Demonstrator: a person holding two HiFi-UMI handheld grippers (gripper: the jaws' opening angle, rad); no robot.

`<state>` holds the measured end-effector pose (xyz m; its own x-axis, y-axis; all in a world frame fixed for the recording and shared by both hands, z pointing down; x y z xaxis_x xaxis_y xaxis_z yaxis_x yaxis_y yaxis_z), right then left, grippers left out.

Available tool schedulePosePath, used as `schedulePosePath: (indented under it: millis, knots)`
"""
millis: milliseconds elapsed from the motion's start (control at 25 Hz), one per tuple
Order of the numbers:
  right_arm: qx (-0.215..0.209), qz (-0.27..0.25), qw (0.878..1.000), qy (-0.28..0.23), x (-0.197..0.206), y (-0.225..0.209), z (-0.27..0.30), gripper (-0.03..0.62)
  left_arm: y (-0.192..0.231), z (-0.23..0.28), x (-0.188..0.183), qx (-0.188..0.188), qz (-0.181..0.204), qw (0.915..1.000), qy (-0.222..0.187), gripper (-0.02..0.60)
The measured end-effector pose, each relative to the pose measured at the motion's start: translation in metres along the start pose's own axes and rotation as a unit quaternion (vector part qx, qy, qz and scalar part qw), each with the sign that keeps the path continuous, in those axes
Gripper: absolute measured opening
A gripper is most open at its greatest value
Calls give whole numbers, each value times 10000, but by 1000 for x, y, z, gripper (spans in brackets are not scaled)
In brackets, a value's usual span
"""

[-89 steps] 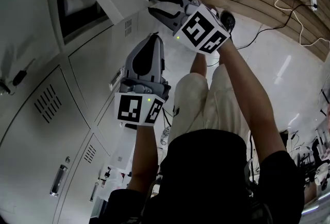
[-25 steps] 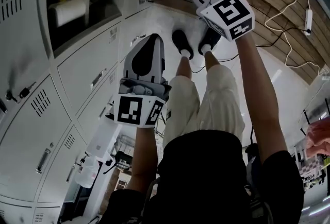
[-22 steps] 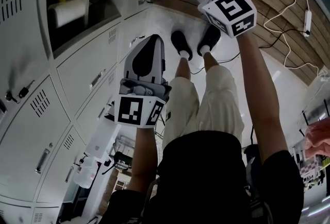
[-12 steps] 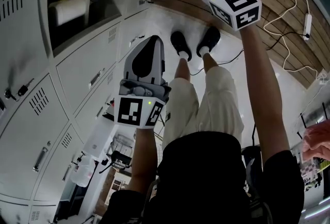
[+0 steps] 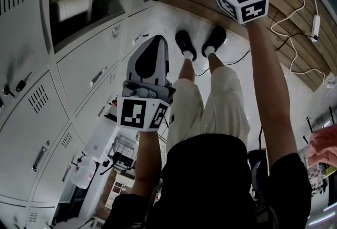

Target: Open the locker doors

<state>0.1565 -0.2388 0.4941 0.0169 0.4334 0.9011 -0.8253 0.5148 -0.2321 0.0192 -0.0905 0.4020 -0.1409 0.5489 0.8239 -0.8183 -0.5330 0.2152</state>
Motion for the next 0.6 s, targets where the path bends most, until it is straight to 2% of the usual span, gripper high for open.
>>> schedulePosePath:
  millis: [280, 600]
  knots:
    - [118, -82, 9999, -56, -1, 0, -1, 12, 5, -15, 8, -135, -18, 9999, 7, 15]
    - [269, -228, 9992, -204, -16, 13, -17, 12, 1, -28, 13, -48, -67, 10000, -42, 15]
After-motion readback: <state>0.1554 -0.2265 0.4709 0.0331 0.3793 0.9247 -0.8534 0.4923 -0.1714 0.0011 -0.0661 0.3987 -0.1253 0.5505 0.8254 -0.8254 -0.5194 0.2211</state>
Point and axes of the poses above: the fingertips, and each gripper's own axes: z forward along the fingers, y to its left, x out of its underside, the point moved 1 cm from there along -z, backward along the fingers, and after that the axes turned 2 degrees about -x, right-handed, at the moved point
